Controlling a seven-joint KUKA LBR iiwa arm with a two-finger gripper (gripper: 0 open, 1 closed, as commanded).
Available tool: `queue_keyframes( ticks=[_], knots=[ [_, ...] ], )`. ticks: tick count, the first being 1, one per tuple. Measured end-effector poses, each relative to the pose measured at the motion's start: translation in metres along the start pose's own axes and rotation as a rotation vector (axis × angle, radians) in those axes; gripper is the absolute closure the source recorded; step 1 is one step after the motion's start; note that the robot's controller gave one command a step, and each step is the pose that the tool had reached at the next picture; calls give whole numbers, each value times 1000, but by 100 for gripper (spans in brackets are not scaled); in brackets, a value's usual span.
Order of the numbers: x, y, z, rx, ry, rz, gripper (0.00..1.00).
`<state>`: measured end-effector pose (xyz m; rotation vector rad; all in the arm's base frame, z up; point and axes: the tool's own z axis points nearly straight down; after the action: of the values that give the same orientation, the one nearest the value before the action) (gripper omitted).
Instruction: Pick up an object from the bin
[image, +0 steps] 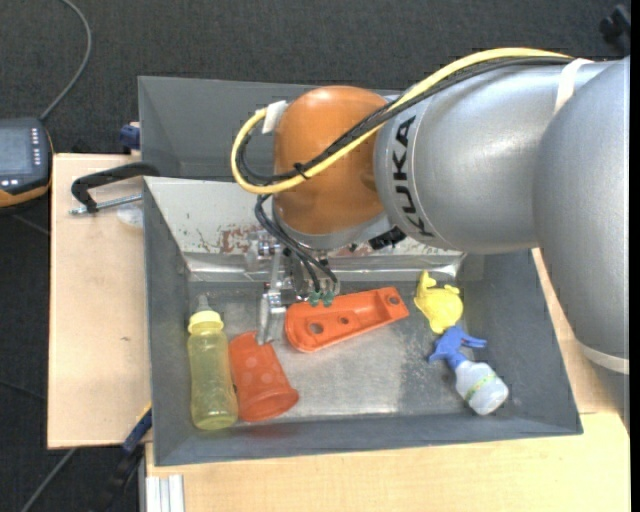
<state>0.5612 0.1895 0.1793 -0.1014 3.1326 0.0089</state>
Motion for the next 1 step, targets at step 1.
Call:
queue_keyframes(
  ticks=[1],
  knots=[
    [16, -45, 19, 2, 8, -255, 0]
  ],
)
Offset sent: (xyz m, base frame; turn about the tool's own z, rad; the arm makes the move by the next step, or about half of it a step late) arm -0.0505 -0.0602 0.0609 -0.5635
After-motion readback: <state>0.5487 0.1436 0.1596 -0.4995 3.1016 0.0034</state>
